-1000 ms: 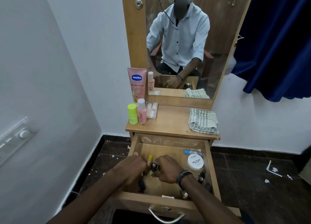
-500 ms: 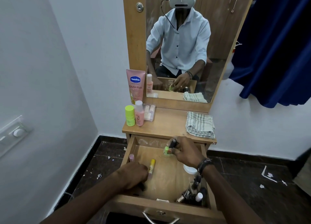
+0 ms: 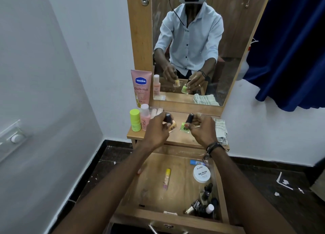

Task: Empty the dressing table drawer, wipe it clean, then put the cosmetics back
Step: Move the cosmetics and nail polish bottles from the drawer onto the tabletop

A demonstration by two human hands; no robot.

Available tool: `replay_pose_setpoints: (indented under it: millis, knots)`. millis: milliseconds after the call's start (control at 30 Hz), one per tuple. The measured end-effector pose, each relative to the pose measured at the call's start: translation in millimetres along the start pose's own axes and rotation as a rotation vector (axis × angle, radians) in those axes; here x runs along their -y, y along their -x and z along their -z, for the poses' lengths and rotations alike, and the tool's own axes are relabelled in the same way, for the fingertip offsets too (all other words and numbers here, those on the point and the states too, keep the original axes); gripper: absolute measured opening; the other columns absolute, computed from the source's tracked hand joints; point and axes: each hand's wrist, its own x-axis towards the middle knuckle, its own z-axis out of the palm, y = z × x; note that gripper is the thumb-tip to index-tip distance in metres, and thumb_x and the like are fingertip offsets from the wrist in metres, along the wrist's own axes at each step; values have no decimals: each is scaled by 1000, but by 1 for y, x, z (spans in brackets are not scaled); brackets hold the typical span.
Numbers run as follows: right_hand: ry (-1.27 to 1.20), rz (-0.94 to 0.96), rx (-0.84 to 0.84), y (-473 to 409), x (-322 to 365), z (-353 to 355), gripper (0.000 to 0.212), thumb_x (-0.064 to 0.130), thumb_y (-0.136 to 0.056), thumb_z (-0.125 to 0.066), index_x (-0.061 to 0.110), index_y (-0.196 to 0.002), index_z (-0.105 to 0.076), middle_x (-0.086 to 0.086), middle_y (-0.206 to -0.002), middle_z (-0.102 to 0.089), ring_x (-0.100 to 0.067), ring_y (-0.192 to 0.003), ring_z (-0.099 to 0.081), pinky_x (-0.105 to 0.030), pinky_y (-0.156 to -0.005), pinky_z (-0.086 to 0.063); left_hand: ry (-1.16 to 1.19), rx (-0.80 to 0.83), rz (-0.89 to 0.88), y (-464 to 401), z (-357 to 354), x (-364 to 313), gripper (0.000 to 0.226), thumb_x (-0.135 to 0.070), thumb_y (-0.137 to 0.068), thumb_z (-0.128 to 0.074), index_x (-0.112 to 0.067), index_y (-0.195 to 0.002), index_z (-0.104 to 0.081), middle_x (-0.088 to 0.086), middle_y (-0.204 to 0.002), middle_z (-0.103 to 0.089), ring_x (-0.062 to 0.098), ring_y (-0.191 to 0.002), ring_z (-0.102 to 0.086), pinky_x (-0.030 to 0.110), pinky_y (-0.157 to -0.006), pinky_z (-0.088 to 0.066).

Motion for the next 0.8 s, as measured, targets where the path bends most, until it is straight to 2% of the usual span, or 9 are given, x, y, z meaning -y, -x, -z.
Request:
replay_pose_setpoints:
  millis: [133, 267, 333, 433, 533, 633, 700, 800]
  knots:
    - [51, -14, -2, -8, -3, -10, 21, 4, -75, -79, 16, -84, -65, 2, -77, -67, -10, -71, -62, -21, -66, -50, -127, 21, 106, -17, -20, 6, 38, 10, -78, -53, -24, -94, -57, 0, -98, -69, 20, -95, -68, 43, -84, -56]
    - [99, -24, 9, -10, -10, -17, 18, 3, -76, -76, 13, -88, -67, 3, -77, -66, -10, -73, -62, -12, -62, -43, -179, 39, 144, -21, -28, 15, 37, 6, -77, -55, -27, -94, -56, -2, -95, -69, 24, -92, -67, 47, -83, -55]
    - [119, -37, 14, -11, -14, -20, 19, 1, -75, -75, 11, -91, -69, 2, -79, -68, -11, -76, -64, -10, -61, -43, -178, 36, 145, -22, -30, 17, 39, 7, -75, -52, -26, -95, -57, -3, -93, -68, 25, -90, -66, 47, -83, -55]
    - [125, -56, 12, -12, -18, -22, 23, 1, -75, -75, 9, -97, -71, -2, -86, -72, -14, -82, -68, -20, -70, -50, -168, 38, 127, -23, -31, 19, 38, 6, -77, -59, -20, -105, -61, -1, -99, -69, 24, -92, -67, 44, -83, -56]
    - [167, -34, 40, -10, -18, -23, 23, 3, -77, -74, 12, -97, -72, -1, -88, -73, -15, -85, -68, -23, -76, -53, -172, 29, 109, -17, -34, 24, 32, -1, -82, -66, -14, -110, -60, 1, -106, -69, 23, -94, -66, 37, -82, -54]
    - [293, -37, 81, -8, -16, -21, 25, 4, -76, -73, 13, -99, -73, -8, -96, -73, -24, -94, -68, -30, -80, -55, -223, -17, 87, -9, -37, 27, 36, -7, -86, -67, -13, -120, -61, 7, -119, -65, 26, -97, -65, 40, -85, -53]
    - [378, -50, 104, -8, -14, -20, 26, 0, -76, -69, 13, -98, -73, -14, -96, -72, -32, -94, -66, -33, -76, -54, -282, -45, 86, -9, -39, 26, 34, -7, -86, -67, -11, -119, -63, 10, -120, -63, 29, -102, -63, 41, -85, -52]
    - [421, -59, 124, -13, -9, -23, 25, -1, -77, -65, 13, -96, -72, -16, -93, -71, -36, -92, -65, -31, -70, -50, -359, -65, 117, -16, -43, 20, 31, 1, -83, -63, -10, -112, -65, 11, -112, -60, 31, -101, -61, 40, -79, -51]
